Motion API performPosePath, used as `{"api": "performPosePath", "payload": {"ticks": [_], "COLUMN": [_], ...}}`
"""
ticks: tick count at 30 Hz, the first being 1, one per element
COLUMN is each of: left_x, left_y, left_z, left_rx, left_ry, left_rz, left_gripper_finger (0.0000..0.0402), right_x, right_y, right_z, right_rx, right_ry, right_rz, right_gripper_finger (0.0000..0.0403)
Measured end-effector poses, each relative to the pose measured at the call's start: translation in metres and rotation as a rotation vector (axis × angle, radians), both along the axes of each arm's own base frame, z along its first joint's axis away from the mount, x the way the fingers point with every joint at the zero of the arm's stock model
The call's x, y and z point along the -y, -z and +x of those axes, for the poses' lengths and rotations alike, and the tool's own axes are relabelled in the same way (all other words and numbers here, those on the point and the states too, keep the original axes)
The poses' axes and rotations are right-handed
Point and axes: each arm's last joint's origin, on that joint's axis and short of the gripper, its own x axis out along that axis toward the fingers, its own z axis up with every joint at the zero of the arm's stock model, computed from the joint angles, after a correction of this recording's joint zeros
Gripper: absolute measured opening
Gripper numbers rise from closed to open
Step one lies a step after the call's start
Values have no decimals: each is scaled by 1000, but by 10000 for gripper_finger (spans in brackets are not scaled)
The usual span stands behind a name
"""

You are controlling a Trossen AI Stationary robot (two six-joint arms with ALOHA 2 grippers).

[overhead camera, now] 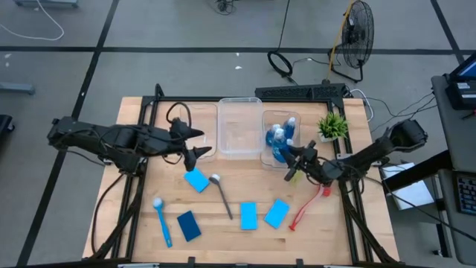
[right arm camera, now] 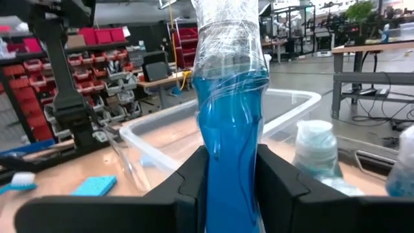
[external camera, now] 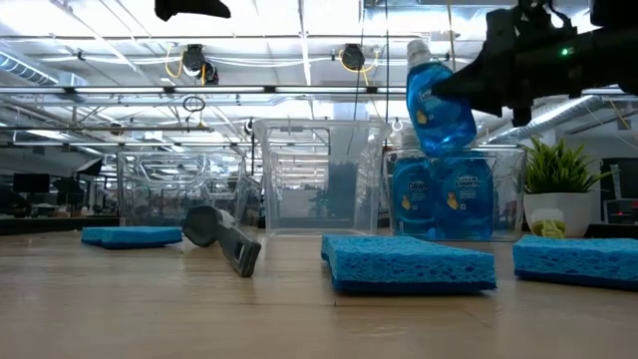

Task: Pick & Place Kitchen Sink Supplies
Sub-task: Put the blue dishwashing liquid bottle into the right transparent bin

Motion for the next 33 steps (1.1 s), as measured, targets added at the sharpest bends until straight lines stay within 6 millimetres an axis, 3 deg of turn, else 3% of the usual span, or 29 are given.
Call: {"api": "performPosePath", "payload": {"ticks": [18, 33], "left_x": [0, 0], "left_y": [1, 1], "left_z": [0, 0], "left_rx": [-7, -19], "left_ry": [20, 31], "left_rz": [3, 19], "left_gripper_finger": [328, 308], "right_x": [8, 8], "right_y": [22, 27], "right_z": [11, 16], "right_rx": [-35, -53], "right_ry": [43, 51], "right_rz": [34, 36], "right_gripper_finger": [93, 100]}}
